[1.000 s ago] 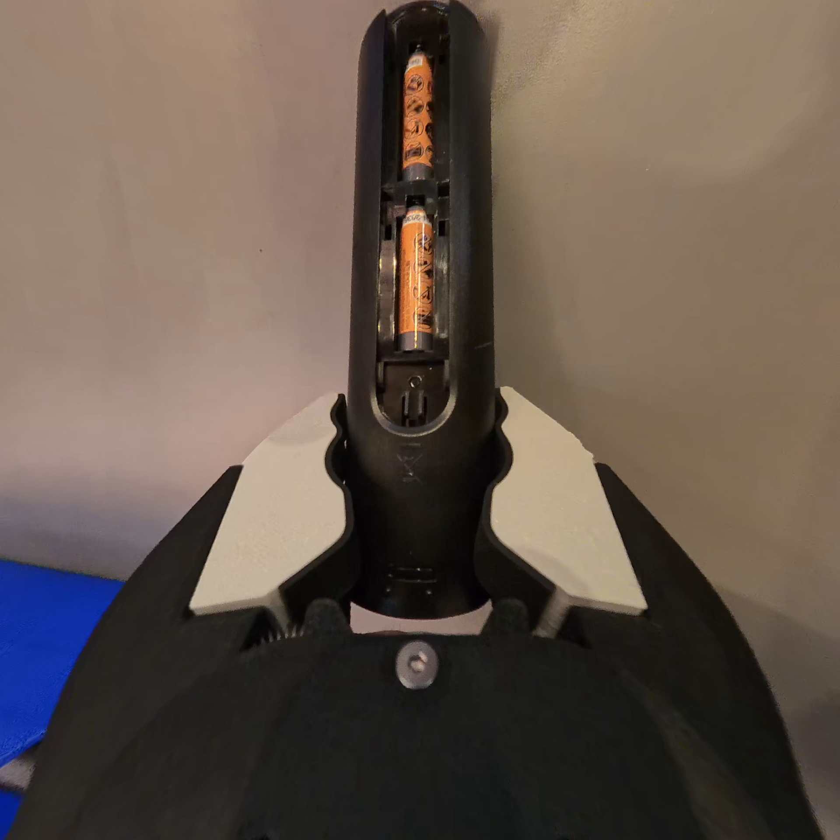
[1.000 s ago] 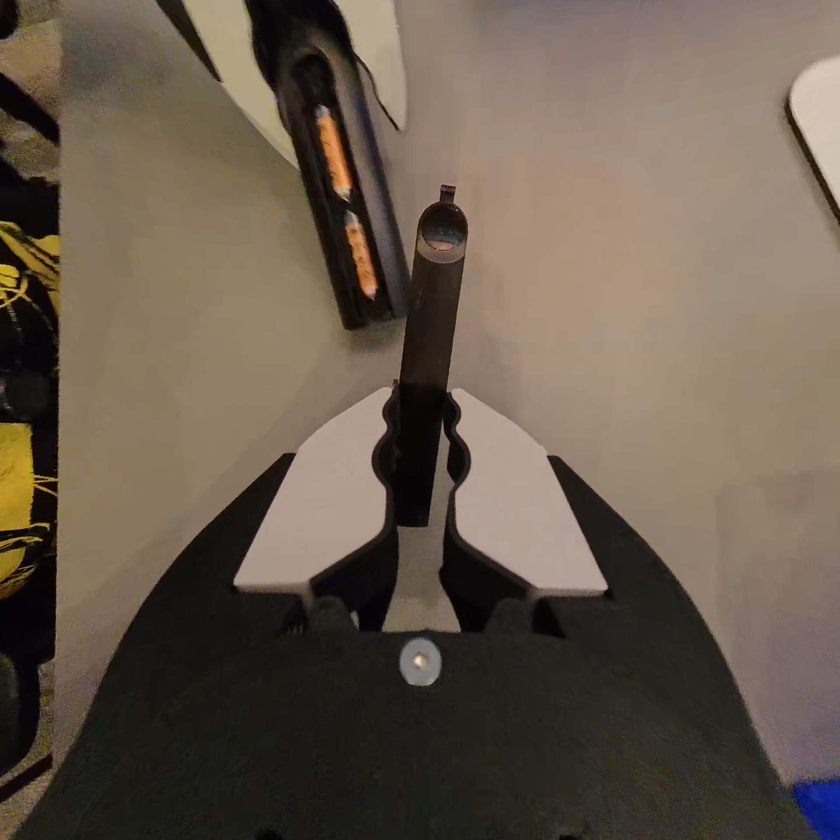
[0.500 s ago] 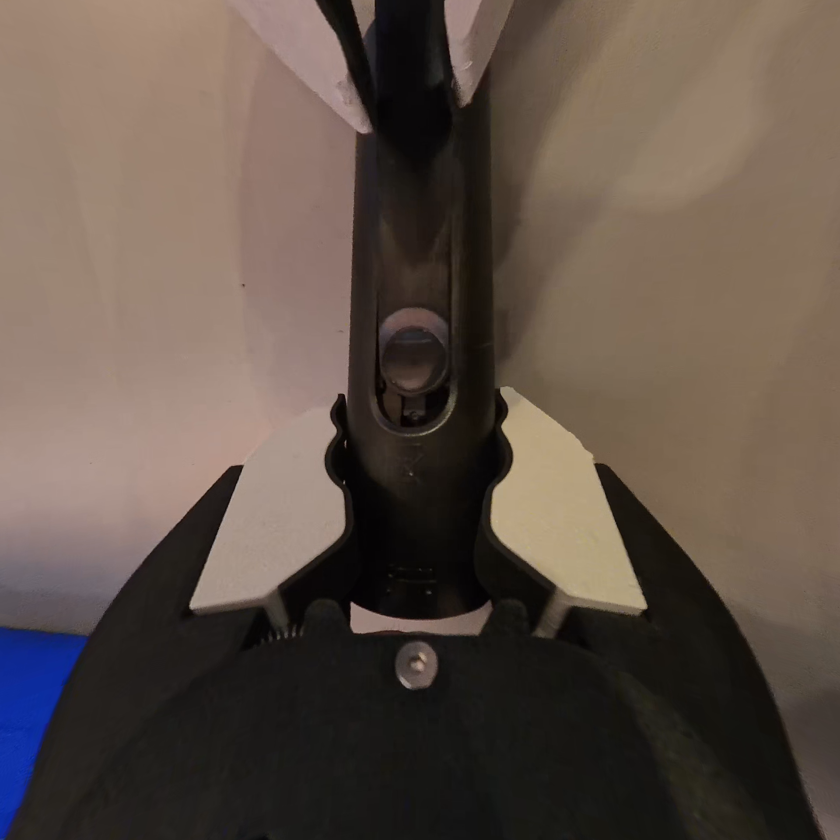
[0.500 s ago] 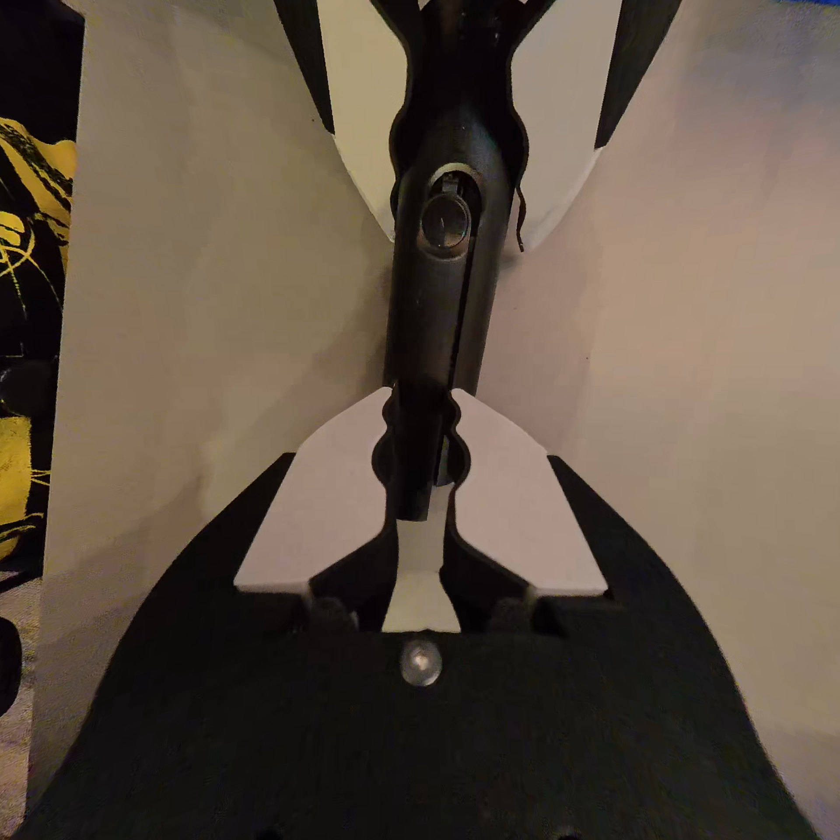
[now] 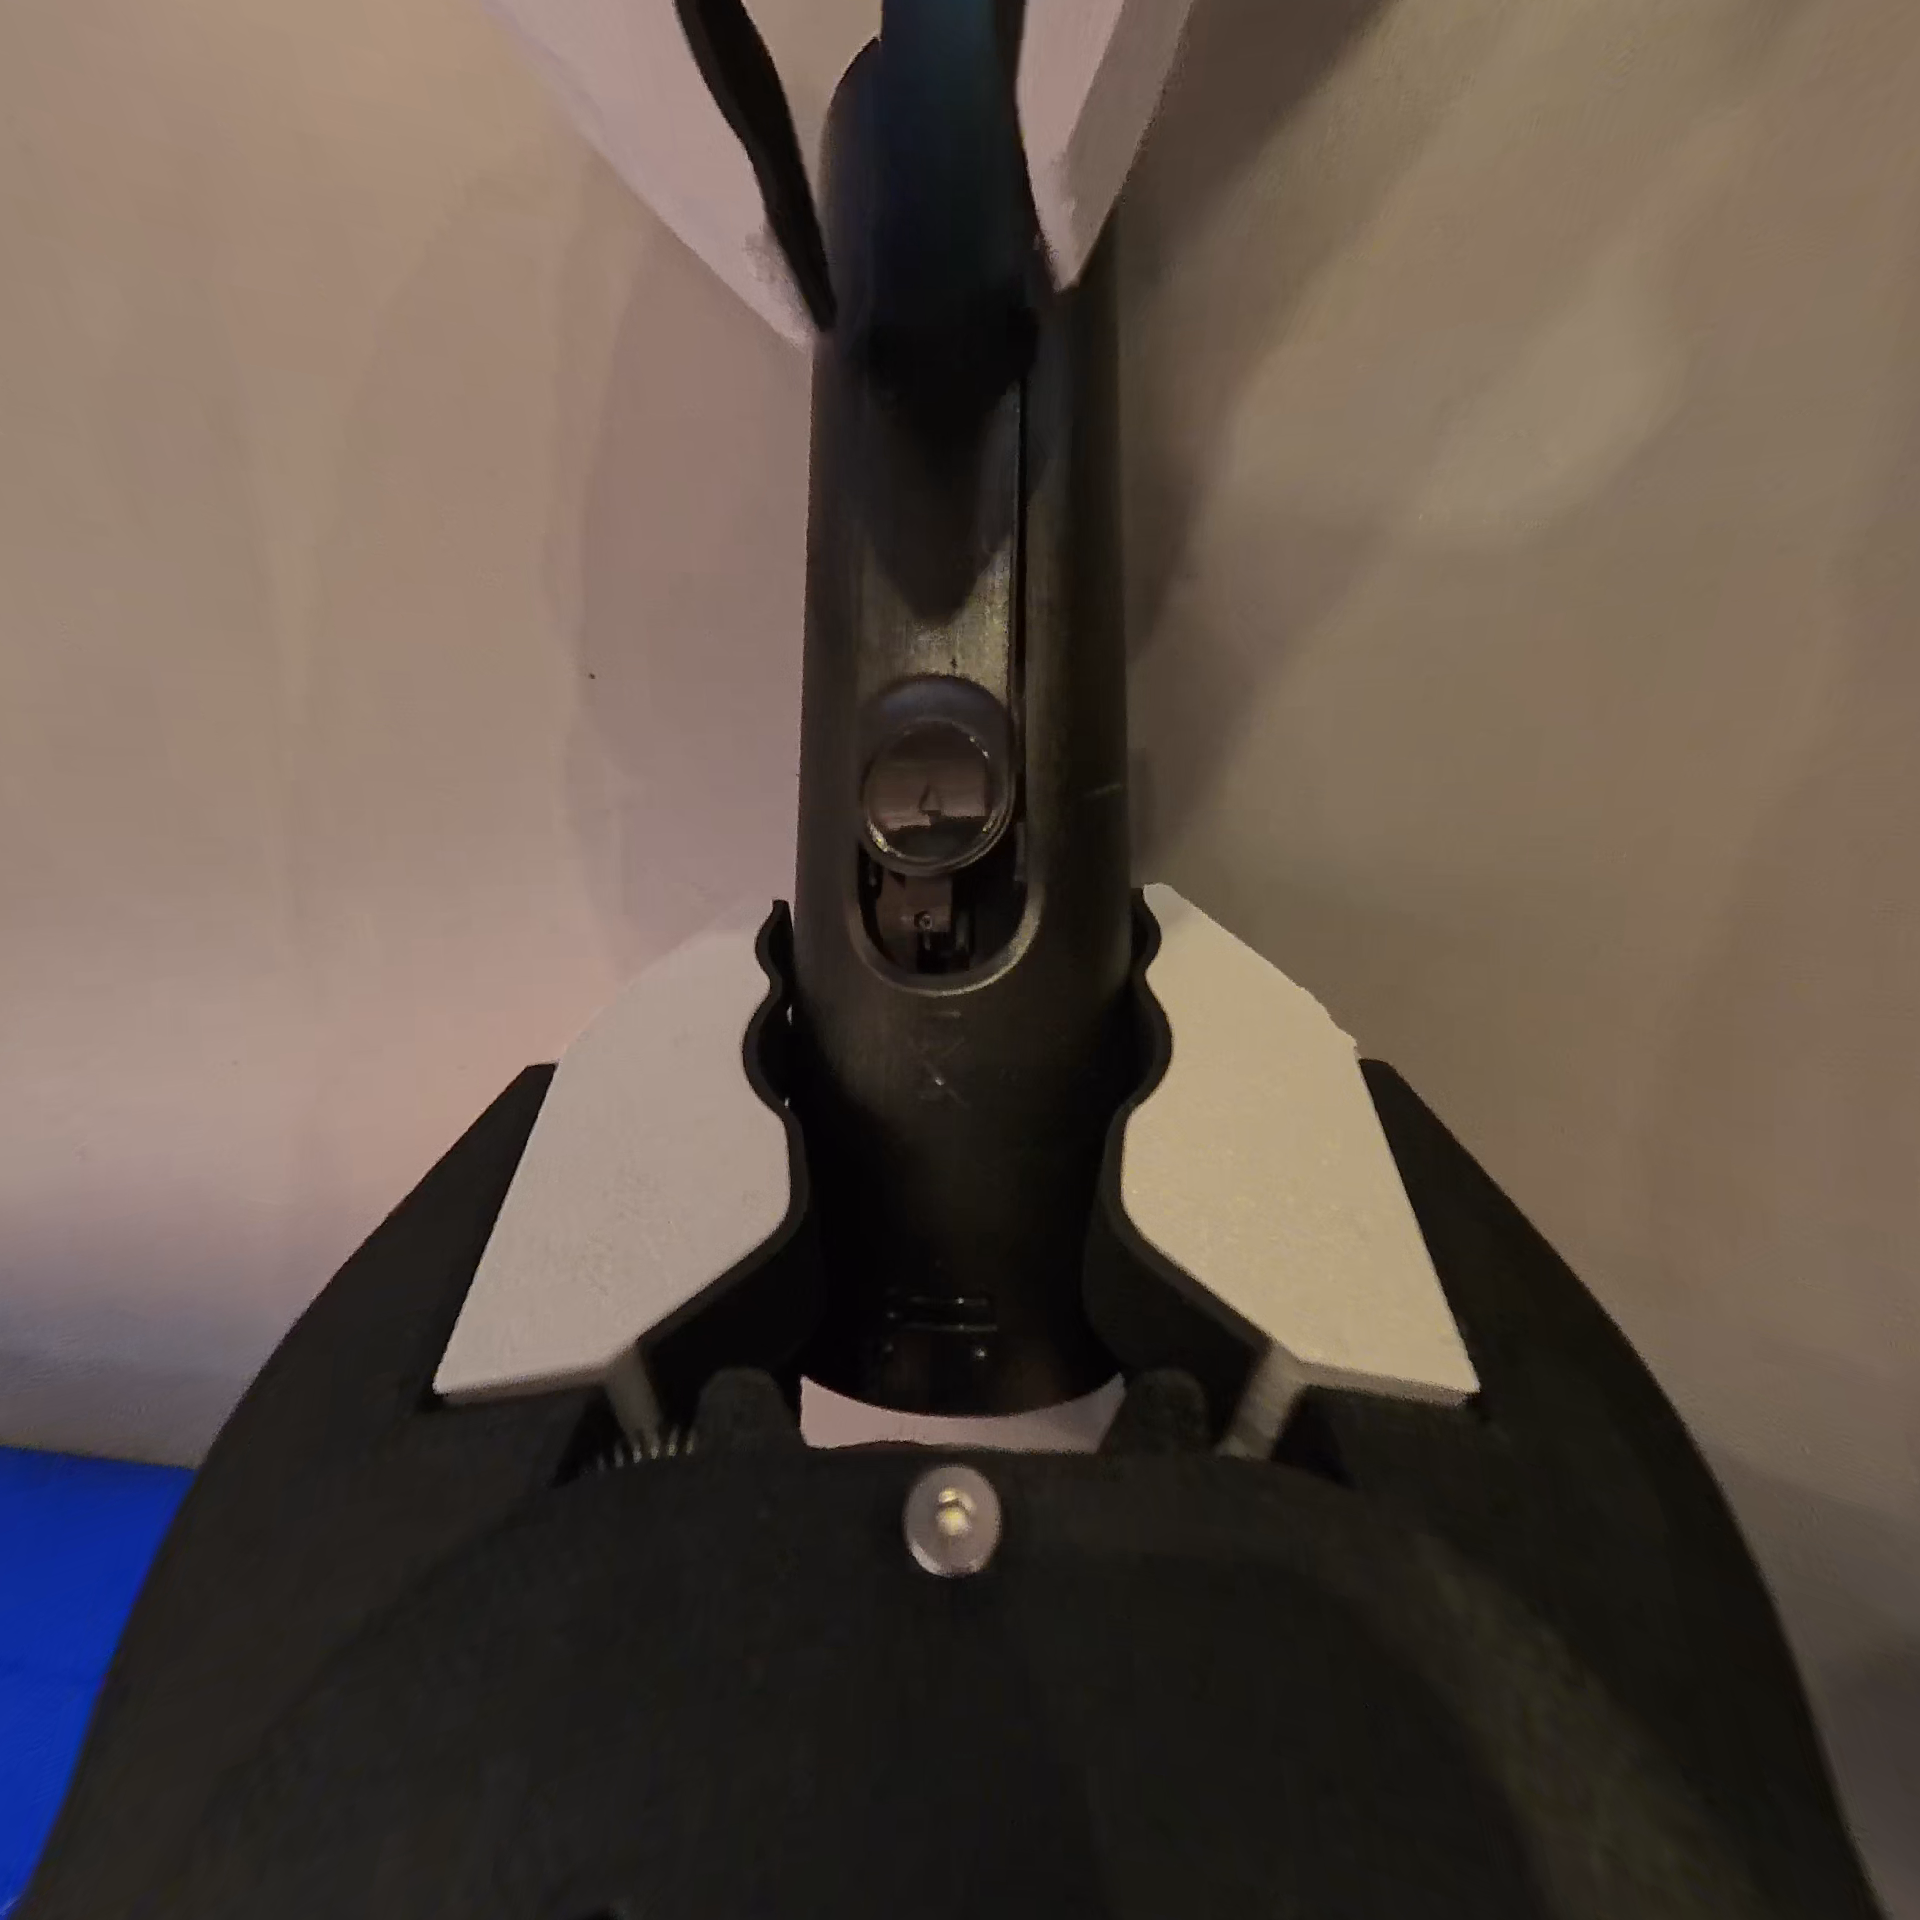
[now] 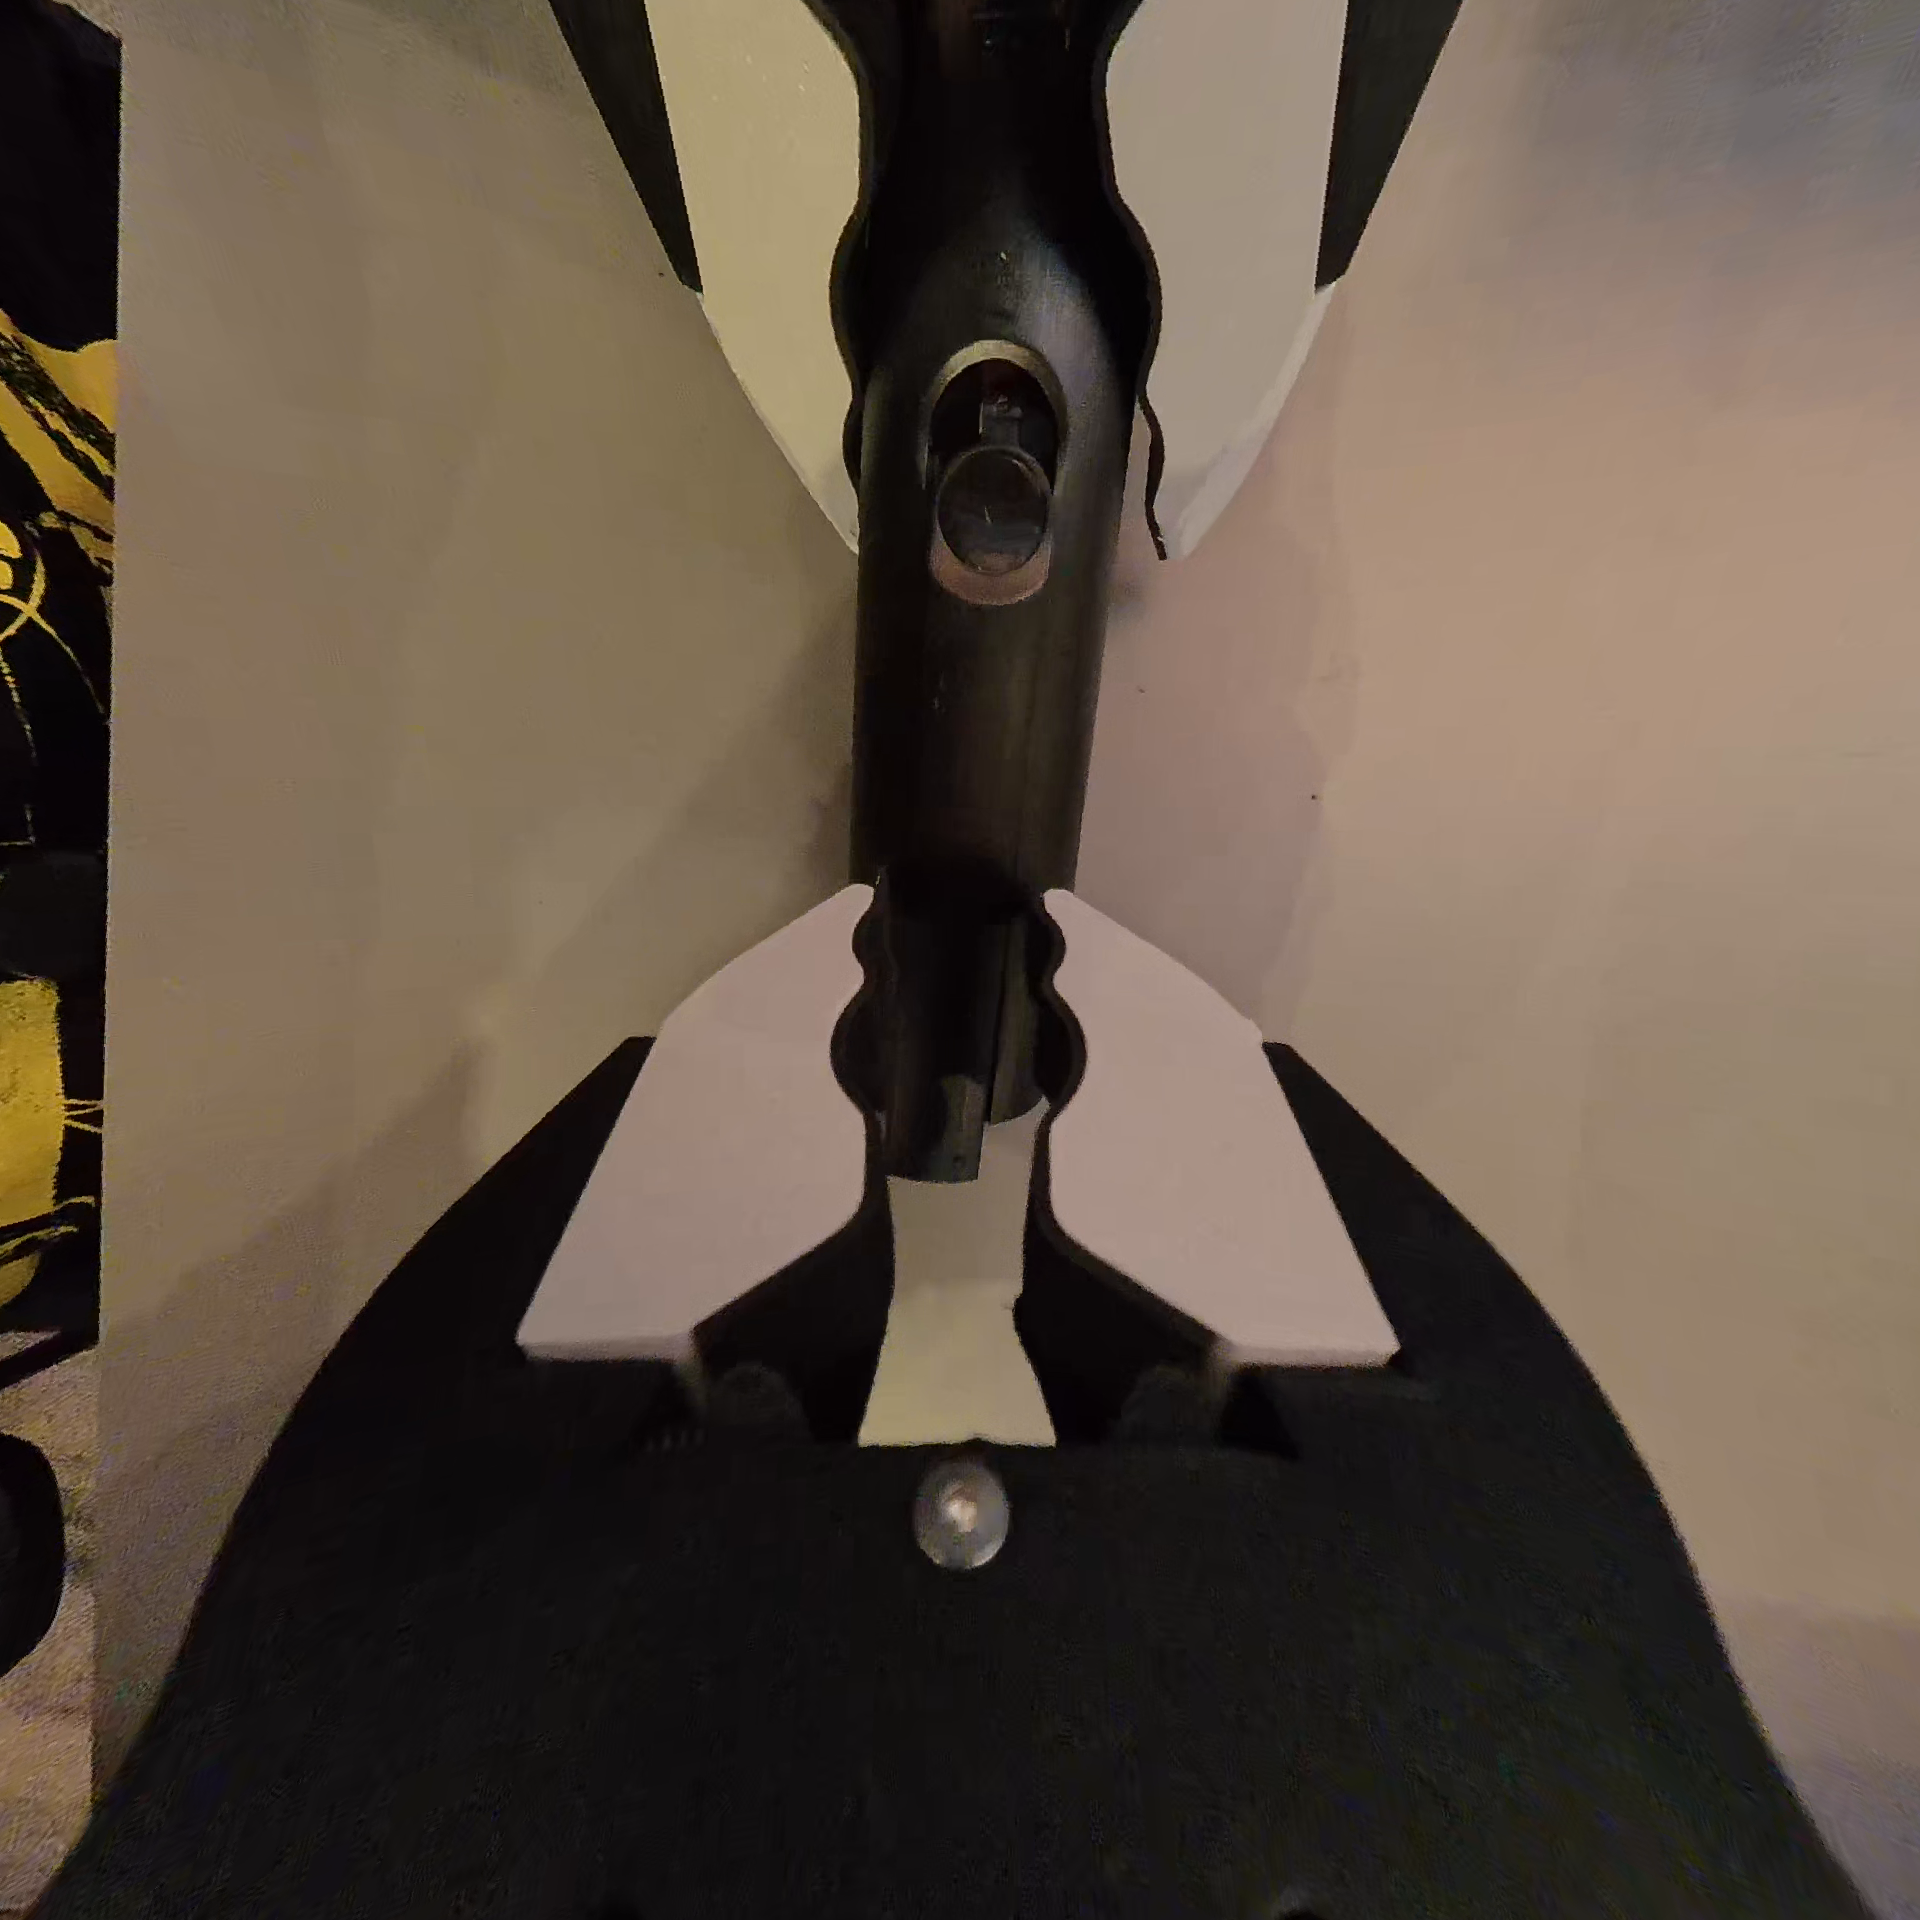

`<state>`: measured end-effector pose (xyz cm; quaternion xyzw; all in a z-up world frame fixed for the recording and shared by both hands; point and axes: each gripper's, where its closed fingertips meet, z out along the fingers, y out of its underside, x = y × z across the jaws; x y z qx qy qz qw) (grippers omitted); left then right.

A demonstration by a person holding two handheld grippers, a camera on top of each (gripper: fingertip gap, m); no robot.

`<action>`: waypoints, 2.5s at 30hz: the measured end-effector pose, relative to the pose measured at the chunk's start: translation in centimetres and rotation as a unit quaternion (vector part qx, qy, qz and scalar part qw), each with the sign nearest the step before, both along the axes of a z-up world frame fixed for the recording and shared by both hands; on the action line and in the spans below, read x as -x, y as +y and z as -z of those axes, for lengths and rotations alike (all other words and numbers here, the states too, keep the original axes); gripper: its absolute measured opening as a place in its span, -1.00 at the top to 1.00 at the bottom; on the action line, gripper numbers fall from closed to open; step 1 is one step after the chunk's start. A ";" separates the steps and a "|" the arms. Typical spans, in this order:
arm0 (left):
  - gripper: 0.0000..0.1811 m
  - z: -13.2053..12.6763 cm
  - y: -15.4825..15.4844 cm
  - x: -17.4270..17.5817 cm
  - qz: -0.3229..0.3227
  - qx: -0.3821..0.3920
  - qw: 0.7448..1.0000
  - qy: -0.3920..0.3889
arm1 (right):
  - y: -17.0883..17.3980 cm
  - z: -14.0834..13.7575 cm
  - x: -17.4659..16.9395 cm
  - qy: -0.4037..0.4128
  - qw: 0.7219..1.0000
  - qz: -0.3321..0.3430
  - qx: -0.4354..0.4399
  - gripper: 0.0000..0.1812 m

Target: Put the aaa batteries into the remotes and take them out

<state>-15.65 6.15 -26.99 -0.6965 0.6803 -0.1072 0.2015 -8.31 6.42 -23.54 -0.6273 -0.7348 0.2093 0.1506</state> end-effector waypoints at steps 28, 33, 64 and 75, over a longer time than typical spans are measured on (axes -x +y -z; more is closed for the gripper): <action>0.34 -5.1 0.8 -2.1 -0.014 -0.078 0.989 -0.126 | 3.0 -8.0 -4.8 0.375 0.857 0.207 0.287 0.21; 0.34 -7.2 0.7 -3.3 -0.007 -0.111 0.981 -0.159 | 1.0 -7.9 -5.1 0.457 0.756 0.202 0.423 0.09; 0.34 -7.5 0.7 -4.8 0.015 -0.125 0.987 -0.099 | 1.7 -8.8 -5.9 0.372 0.902 0.183 0.120 0.04; 0.34 -7.2 0.2 -8.3 -0.056 0.088 0.987 -0.122 | 3.0 -5.8 -6.3 0.045 0.885 0.058 -0.460 0.58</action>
